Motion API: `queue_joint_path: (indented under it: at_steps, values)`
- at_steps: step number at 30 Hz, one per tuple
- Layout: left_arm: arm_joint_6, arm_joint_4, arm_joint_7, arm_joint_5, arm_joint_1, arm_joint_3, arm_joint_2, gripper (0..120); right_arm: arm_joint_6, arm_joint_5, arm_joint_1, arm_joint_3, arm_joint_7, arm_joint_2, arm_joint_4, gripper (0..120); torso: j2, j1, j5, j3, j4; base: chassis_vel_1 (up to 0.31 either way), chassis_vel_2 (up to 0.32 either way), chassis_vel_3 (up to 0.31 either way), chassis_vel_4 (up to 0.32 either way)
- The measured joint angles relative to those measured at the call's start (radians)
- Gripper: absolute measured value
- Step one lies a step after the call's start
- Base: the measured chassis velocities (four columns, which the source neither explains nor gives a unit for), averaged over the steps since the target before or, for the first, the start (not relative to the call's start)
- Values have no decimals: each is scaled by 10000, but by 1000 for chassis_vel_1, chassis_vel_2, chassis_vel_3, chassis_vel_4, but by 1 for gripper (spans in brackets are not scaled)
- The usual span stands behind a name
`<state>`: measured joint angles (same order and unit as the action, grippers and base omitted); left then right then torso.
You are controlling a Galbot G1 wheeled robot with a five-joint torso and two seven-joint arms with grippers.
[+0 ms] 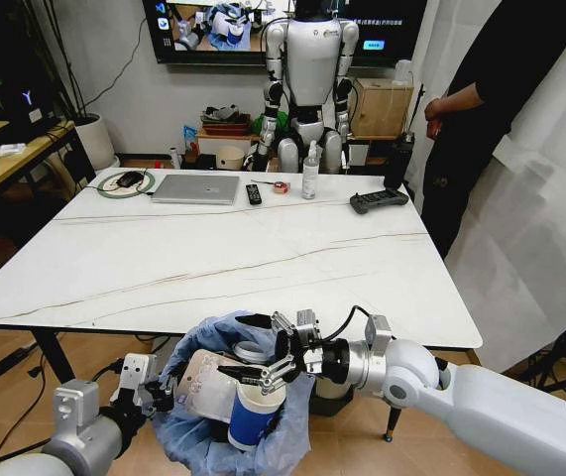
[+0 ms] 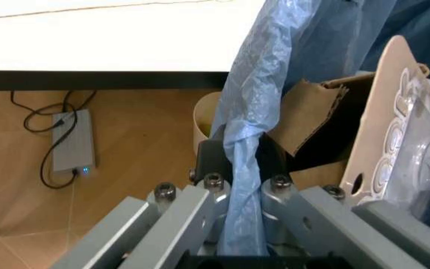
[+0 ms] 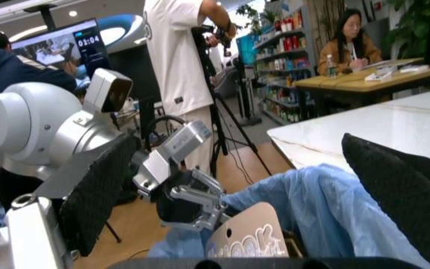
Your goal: Pick up the trash bin and place the trash from the table into it.
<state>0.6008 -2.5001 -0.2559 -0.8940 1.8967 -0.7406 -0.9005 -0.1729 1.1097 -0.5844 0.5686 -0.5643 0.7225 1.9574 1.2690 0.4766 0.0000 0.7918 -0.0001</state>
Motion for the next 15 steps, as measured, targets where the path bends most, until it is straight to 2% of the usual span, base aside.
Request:
queue_joint_path:
  at_steps: [15]
  values:
    - [0,1,-1,27,35,17,-52,0,-319,77,-72,-207,-302,-26,-50,100,0,0,0,0,0,0,0,0,0]
